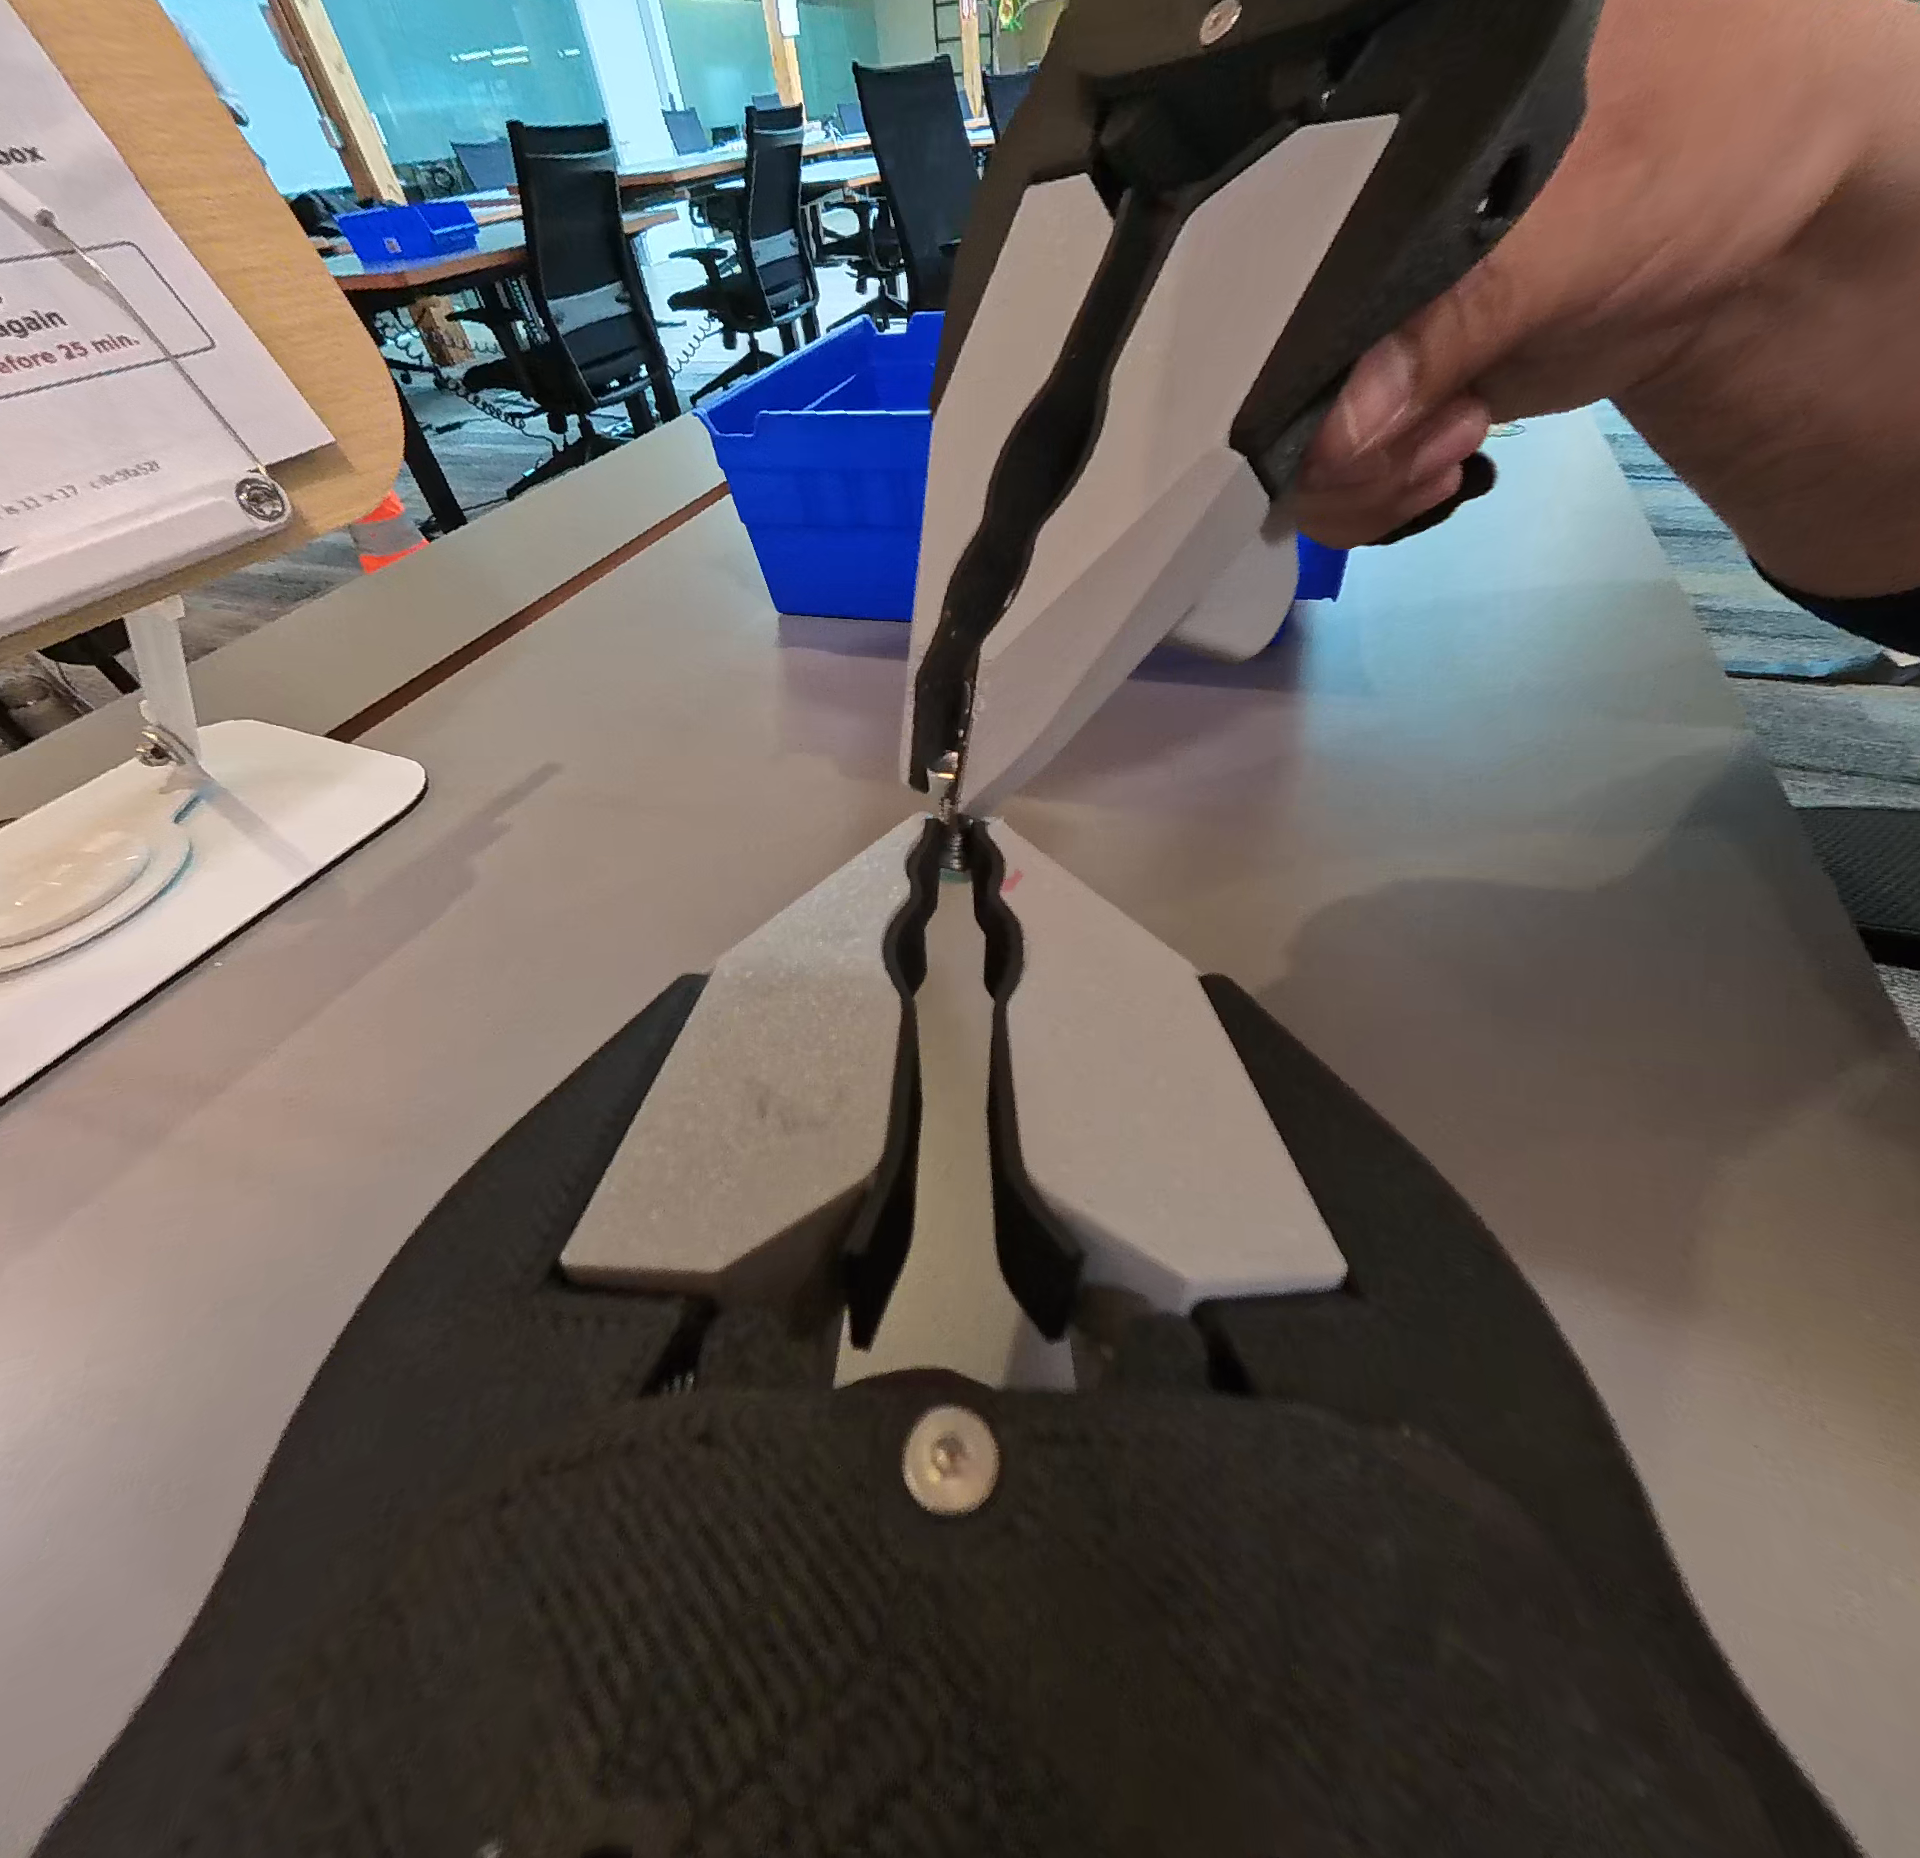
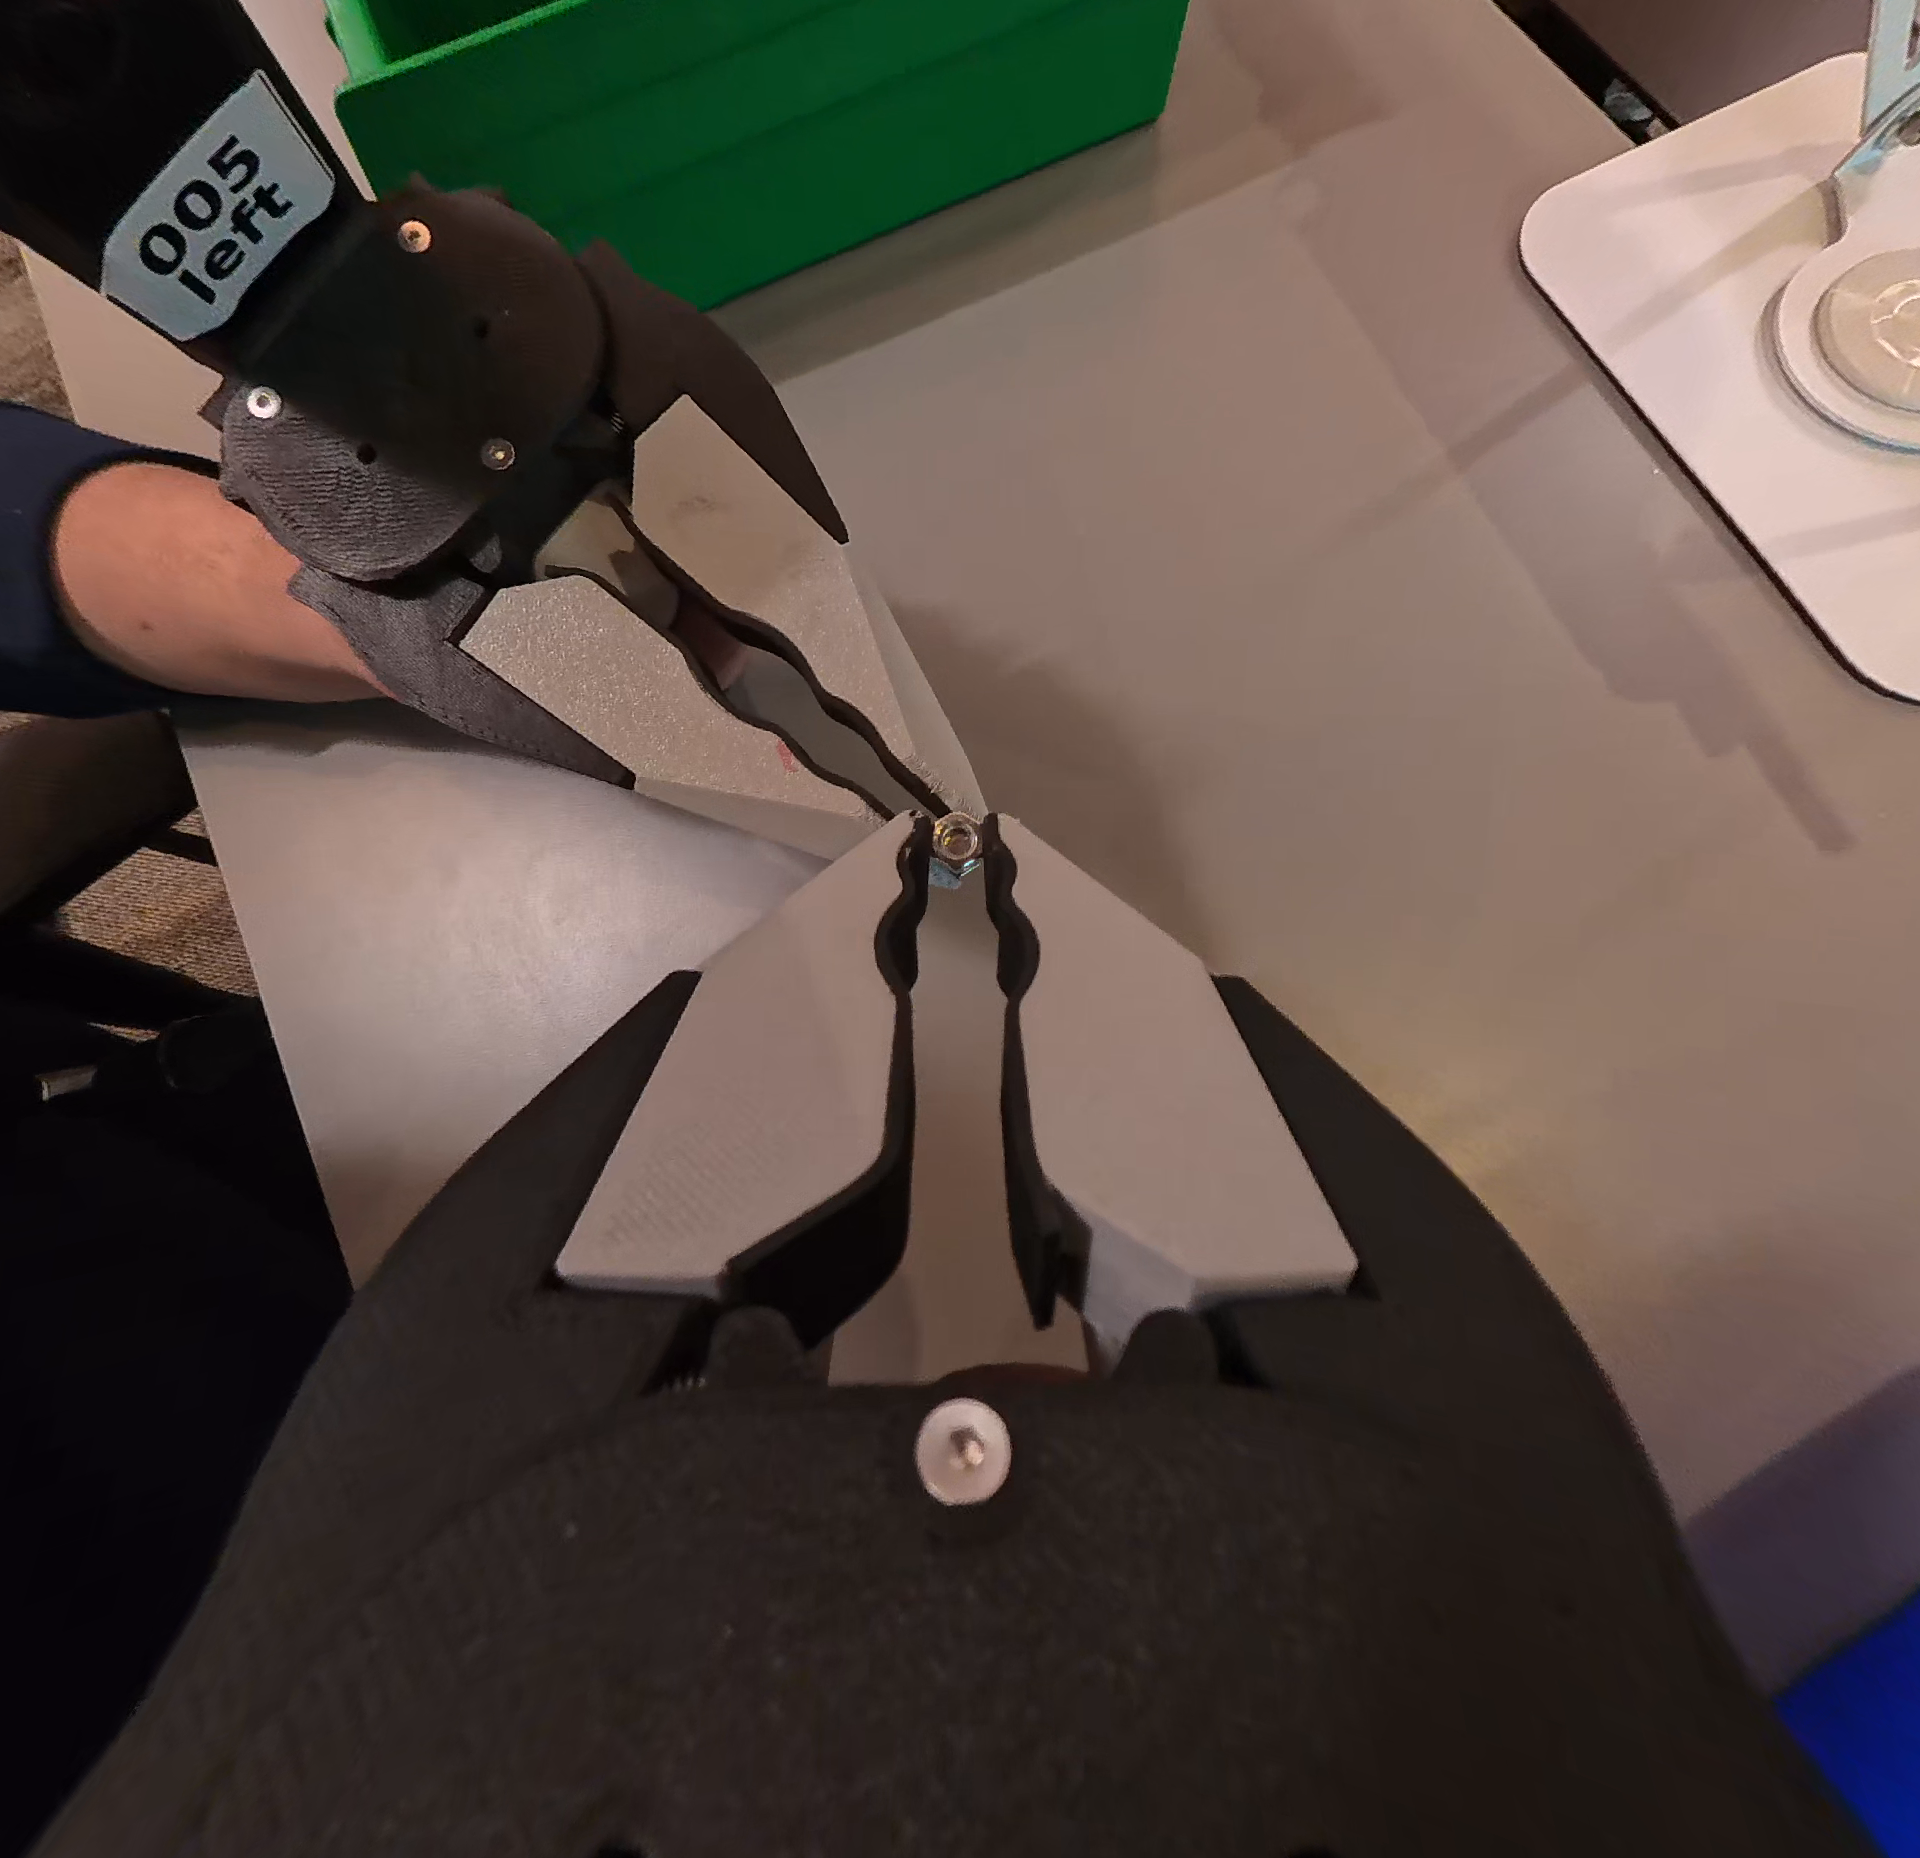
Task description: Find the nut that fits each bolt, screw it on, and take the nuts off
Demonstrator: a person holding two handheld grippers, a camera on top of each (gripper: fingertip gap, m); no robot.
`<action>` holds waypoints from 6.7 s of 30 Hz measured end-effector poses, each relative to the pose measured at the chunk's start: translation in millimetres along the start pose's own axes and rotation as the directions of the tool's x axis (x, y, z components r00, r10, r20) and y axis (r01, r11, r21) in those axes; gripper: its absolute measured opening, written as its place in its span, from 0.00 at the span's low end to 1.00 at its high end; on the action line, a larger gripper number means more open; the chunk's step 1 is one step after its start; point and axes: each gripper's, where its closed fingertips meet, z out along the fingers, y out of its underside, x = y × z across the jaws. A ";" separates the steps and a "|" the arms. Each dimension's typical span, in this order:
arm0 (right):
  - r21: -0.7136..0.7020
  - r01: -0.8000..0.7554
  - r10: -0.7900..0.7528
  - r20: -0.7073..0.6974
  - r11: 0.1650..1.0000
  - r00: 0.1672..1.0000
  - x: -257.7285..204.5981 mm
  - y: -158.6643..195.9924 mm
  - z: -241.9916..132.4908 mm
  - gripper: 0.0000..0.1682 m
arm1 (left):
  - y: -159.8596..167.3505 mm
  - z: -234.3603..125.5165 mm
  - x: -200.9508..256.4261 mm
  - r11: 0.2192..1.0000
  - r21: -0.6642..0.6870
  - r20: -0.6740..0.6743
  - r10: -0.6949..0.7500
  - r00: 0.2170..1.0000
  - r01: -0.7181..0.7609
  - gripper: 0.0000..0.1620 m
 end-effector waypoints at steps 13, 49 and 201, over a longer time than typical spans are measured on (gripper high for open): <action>0.251 0.074 -0.108 0.127 0.965 0.986 -15.6 -12.9 -29.0 0.17 | -11.2 -4.8 5.6 0.997 0.075 -0.065 -0.030 0.997 0.035 0.02; 0.481 0.113 -0.235 0.202 0.869 0.951 -40.3 0.3 -31.6 0.17 | -26.5 -16.4 12.7 0.979 0.158 -0.201 -0.095 0.975 0.128 0.02; 0.328 -0.419 0.275 0.403 0.847 0.873 7.8 21.4 13.5 0.17 | 33.4 6.6 -5.3 0.891 -0.260 0.058 0.399 0.915 -0.372 0.05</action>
